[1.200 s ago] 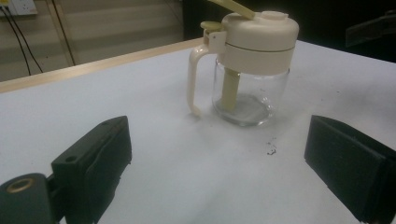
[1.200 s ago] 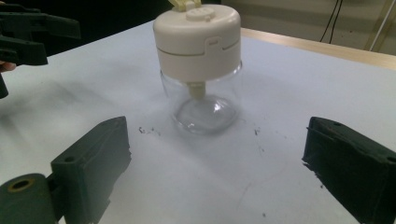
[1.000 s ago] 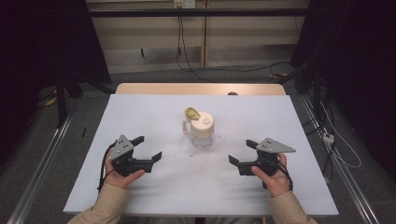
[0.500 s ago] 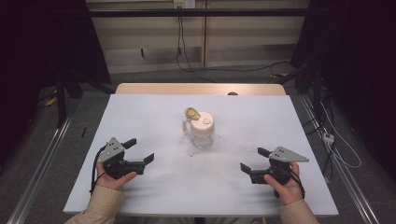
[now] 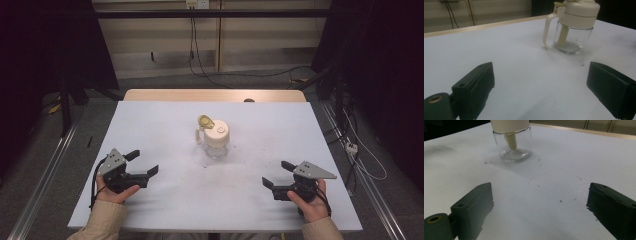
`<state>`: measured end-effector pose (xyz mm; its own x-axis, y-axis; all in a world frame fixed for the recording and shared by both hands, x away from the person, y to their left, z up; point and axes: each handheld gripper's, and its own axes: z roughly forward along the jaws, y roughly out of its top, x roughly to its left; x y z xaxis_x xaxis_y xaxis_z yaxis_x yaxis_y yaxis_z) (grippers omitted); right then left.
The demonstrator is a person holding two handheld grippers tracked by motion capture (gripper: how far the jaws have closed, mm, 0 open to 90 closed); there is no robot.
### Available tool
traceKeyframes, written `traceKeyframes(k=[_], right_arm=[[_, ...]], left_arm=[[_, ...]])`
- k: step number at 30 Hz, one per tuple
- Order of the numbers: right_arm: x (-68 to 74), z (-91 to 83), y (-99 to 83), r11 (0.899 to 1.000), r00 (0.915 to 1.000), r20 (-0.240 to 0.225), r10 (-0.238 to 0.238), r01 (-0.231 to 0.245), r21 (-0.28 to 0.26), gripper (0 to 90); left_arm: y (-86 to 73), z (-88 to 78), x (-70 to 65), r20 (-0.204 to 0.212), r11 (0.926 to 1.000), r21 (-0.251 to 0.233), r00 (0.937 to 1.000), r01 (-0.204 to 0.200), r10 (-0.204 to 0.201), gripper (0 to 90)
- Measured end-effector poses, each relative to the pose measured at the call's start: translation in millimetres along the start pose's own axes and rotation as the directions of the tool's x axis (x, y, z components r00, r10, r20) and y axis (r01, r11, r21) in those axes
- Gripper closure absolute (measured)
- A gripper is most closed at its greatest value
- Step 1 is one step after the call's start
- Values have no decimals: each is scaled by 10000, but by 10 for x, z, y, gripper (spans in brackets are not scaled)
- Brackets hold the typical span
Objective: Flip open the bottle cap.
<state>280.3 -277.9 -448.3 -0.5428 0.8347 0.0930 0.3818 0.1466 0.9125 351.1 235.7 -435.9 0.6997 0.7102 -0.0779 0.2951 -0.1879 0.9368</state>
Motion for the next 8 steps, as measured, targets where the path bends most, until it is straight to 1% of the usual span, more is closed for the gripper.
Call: traceKeyframes(k=[1,3,8], right_arm=[[-5,0,-6,10000,10000,33,9,-9,28,63],[-19,-4,-15,10000,10000,67,48,-48,32,63],[-24,-7,-15,10000,9999,119,46,-46,-11,63]], left_arm=[[-7,4,1,52,10000,-26,9999,88,-88,76],[-16,12,3,52,10000,76,10000,30,-30,76],[-15,33,-11,138,9999,3,9998,131,-131,76]])
